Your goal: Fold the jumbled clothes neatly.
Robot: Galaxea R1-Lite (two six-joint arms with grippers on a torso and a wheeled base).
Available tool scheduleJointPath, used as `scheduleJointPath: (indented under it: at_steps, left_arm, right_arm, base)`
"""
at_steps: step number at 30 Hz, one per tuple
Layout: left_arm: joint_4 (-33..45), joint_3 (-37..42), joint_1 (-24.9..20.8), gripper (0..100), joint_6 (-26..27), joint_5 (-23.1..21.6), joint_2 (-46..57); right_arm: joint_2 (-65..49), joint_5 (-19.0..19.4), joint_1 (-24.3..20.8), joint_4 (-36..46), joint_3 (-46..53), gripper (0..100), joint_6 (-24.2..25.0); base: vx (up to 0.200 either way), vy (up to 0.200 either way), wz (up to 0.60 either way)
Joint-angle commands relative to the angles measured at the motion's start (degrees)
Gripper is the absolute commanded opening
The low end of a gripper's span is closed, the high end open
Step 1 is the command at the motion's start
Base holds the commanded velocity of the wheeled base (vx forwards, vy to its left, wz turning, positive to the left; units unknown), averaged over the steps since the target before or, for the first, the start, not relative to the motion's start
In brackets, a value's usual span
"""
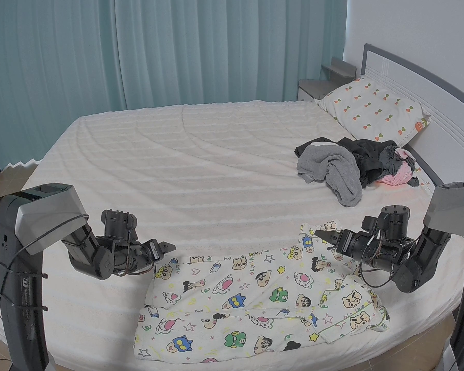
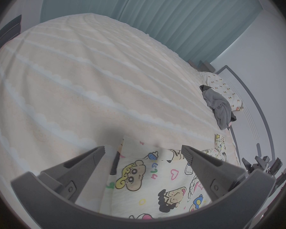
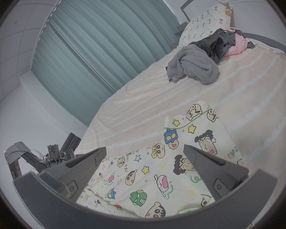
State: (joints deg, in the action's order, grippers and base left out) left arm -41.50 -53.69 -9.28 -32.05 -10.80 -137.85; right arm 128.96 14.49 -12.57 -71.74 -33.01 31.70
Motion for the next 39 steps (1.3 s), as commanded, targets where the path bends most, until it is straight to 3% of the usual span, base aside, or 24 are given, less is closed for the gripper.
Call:
scheduleJointPath:
  at_steps: [1,19,20,39]
  left_arm:
    - [0.10,-1.16,-1.18,100,-0.03,-0.01,-1.46]
    - [4.49,-3.44,-3.29,100,-0.03,-0.01,-1.46]
    - [4.76,-3.71,-3.29,0,-0.03,0.08,-1.54]
    - [5.02,-3.97,-1.71,0,-0.03,2.45,-1.10]
  right_arm:
    - [1.20,0.01,-0.09,-0.42,0.49,100,0.03]
    - [1.20,0.18,-0.18,-0.42,0.49,100,0.30]
    - [1.20,0.18,-0.18,-0.42,0.49,100,0.30]
    - [1.29,0.10,-0.26,-0.42,1.02,100,0.30]
  base:
    - [0.000,0.000,0.00]
    - [0.000,0.000,0.00]
    - [0.000,0.000,0.00]
    - [0.000,0.000,0.00]
